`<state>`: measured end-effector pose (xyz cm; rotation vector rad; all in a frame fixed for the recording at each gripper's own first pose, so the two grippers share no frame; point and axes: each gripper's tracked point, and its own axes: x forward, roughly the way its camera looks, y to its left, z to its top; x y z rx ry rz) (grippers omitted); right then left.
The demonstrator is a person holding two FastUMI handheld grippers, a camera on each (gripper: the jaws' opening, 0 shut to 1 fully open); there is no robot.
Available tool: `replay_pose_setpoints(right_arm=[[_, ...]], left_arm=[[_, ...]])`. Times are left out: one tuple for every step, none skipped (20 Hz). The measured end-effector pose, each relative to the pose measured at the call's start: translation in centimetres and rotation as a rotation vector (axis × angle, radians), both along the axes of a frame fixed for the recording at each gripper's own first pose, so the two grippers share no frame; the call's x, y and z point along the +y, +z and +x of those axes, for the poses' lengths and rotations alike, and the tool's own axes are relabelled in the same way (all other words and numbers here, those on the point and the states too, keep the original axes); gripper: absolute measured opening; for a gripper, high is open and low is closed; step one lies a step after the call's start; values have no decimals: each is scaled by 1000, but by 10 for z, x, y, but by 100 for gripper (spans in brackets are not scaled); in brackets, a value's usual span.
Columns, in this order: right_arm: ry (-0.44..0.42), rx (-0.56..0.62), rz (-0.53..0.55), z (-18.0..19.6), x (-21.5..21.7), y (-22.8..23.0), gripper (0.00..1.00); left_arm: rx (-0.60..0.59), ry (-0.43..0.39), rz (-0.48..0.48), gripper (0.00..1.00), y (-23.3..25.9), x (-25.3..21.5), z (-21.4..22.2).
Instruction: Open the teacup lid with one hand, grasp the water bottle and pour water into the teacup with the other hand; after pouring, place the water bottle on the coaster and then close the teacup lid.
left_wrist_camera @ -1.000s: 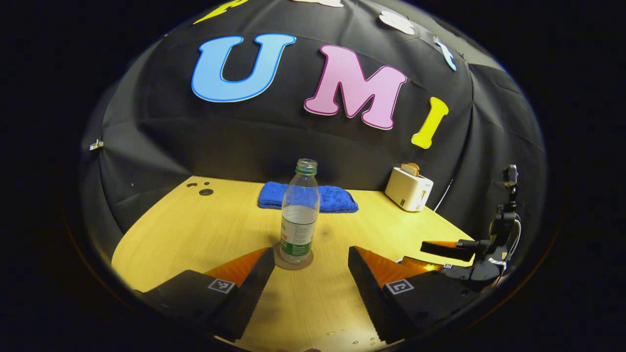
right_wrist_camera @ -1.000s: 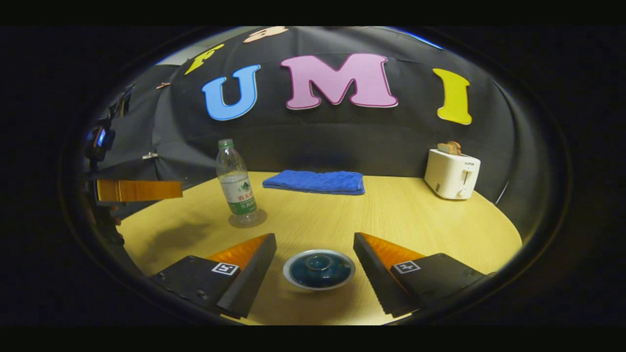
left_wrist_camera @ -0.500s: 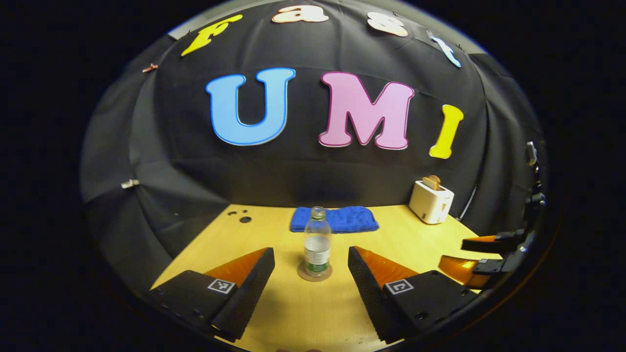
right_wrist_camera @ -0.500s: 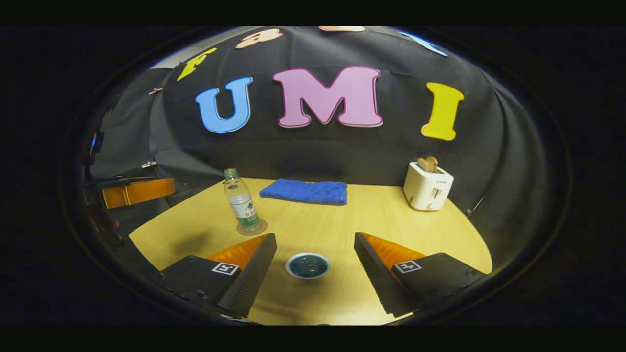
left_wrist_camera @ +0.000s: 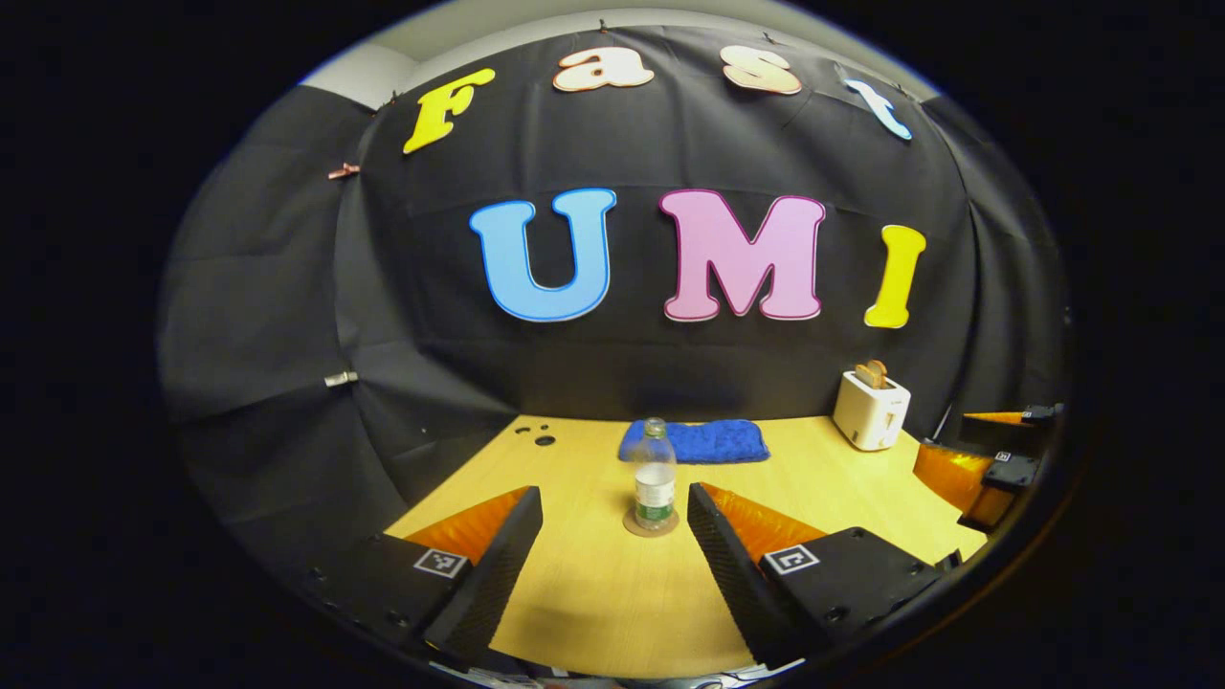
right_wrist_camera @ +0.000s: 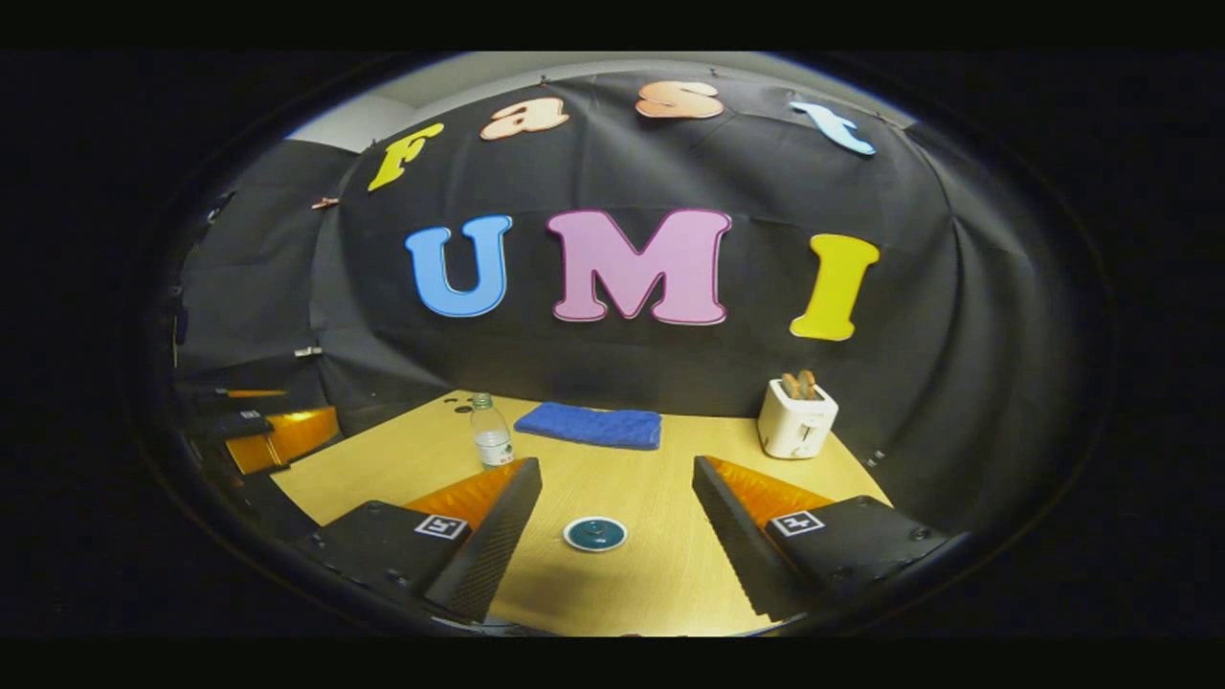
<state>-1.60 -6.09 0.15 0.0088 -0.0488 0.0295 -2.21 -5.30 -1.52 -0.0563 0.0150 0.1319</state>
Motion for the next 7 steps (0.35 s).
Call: replay_pose_setpoints(right_arm=[[-7,0,8,-7,5,-2,98],[-13,0,2,-11,10,-3,98],[-19,5,-9,-14,12,-3,98],[-25,7,-11,-17,16,-4,98],[-32,5,-3,-22,20,-6,98],[-43,-2,2,-28,23,-8,98],[-50,-5,-5,-34,26,-11,98]], left_arm=[[19,-22,-13,97,-10,0,-2],[41,-42,-16,97,-19,-1,-3],[57,-57,-9,97,-24,0,-3],[60,-69,6,97,-23,2,-4],[45,-77,19,97,-19,3,-5],[24,-92,38,97,-16,3,-6],[2,-105,58,97,-16,1,-11]])
